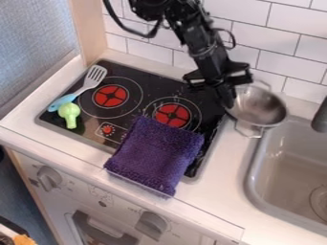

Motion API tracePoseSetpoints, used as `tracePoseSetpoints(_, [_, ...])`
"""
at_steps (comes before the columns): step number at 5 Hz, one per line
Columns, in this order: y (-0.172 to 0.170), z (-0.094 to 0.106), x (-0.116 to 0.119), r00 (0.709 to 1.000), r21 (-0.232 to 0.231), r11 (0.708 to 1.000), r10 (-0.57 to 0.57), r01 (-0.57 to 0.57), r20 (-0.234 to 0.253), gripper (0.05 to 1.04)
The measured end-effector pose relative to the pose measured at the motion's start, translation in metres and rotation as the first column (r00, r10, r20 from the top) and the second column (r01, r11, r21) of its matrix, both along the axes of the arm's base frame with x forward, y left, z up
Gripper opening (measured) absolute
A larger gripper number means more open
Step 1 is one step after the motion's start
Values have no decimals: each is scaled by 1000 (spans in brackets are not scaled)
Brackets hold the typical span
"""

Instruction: Moved the silver pot to the left burner

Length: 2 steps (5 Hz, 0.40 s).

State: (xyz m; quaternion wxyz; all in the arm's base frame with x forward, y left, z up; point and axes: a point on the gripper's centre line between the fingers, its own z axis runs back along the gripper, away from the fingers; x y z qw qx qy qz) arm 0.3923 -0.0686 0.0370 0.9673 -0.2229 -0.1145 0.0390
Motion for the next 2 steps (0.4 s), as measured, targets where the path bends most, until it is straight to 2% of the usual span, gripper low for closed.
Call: tracePoseSetpoints(2, [31, 36, 4, 997, -11, 999, 42, -42, 70, 72])
